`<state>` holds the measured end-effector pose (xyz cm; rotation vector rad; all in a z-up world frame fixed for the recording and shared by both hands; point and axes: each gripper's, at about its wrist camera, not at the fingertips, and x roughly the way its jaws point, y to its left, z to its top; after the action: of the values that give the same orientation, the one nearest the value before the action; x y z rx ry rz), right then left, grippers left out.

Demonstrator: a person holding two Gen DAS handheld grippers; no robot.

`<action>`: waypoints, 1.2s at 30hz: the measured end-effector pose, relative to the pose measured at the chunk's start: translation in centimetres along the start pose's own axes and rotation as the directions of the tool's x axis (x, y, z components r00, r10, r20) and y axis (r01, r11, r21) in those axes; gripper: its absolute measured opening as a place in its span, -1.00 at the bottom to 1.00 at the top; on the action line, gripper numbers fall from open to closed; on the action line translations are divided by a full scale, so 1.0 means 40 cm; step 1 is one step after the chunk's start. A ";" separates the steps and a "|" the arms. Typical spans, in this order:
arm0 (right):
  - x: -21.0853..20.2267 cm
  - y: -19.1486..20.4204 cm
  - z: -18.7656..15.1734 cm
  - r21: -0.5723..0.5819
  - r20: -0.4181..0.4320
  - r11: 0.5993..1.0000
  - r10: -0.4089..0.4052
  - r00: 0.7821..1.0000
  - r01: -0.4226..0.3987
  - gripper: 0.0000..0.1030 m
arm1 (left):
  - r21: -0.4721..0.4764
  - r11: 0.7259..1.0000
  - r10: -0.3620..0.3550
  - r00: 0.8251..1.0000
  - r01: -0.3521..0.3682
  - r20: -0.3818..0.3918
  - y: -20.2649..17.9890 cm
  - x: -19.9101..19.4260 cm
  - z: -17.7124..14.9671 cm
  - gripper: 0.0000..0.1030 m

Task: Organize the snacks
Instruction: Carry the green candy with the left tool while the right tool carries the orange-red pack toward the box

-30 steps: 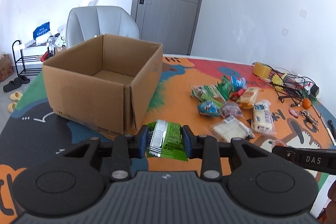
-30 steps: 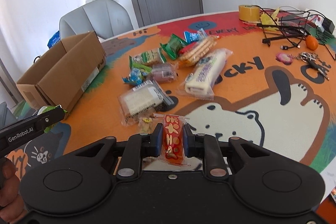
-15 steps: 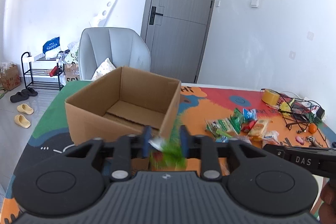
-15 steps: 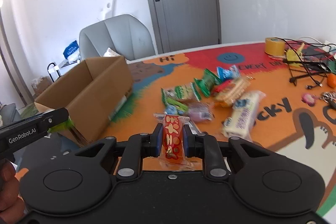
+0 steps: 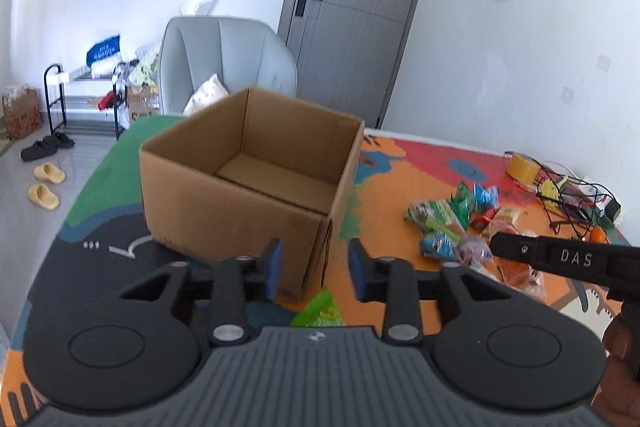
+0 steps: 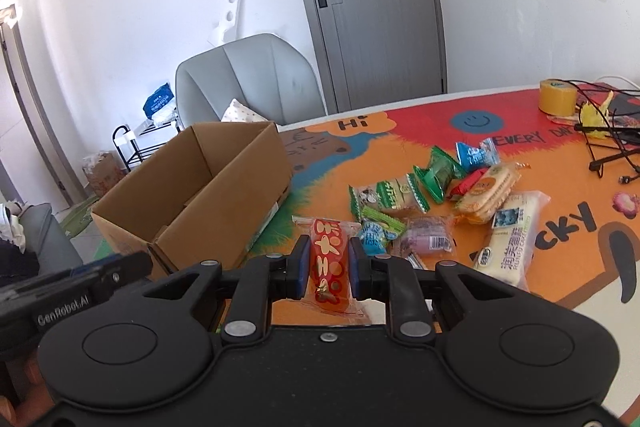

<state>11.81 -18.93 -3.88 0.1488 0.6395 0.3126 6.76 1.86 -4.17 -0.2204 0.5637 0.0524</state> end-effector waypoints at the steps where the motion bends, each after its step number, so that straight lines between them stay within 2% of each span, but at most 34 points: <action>1: 0.002 -0.002 -0.005 0.002 -0.007 1.000 -0.002 1.000 0.002 -0.60 | -0.011 1.000 0.009 1.000 -0.009 -0.009 0.002 0.004 -0.006 0.04; 5: 0.000 -0.008 -0.020 0.007 -0.018 1.000 -0.004 1.000 0.004 -0.60 | -0.018 1.000 0.022 1.000 -0.022 -0.018 0.000 0.015 -0.027 0.21; 17: 0.001 -0.034 -0.048 0.009 -0.017 1.000 -0.002 1.000 0.002 -0.60 | 0.002 0.998 0.066 0.995 -0.066 -0.080 -0.032 0.081 -0.086 0.21; 18: 0.005 -0.033 -0.050 0.004 -0.013 1.000 -0.003 1.000 0.003 -0.60 | 0.007 0.998 0.070 0.993 -0.070 -0.098 -0.036 0.092 -0.092 0.17; 20: 0.011 -0.030 -0.053 -0.008 -0.001 1.000 -0.004 1.000 0.004 -0.60 | 0.011 0.997 0.074 0.989 -0.073 -0.132 -0.042 0.113 -0.105 -0.06; 22: 0.015 -0.027 -0.055 -0.016 0.011 1.000 -0.004 1.000 0.004 -0.60 | 0.048 0.994 0.102 0.989 -0.098 -0.108 -0.055 0.109 -0.117 -0.48; 28: 0.016 -0.020 -0.069 -0.020 0.028 1.000 0.005 1.000 -0.004 -0.60 | 0.052 0.995 0.094 0.992 -0.090 -0.085 -0.055 0.079 -0.135 -0.52; 36: -0.002 -0.006 -0.064 -0.006 0.049 1.000 0.022 0.999 -0.022 -0.60 | 0.049 0.994 0.097 0.995 -0.097 -0.002 -0.057 0.025 -0.099 -0.52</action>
<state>10.27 -19.06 -5.92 0.1578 0.5892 0.3309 5.76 -1.25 -7.53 -0.1459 0.5794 0.1319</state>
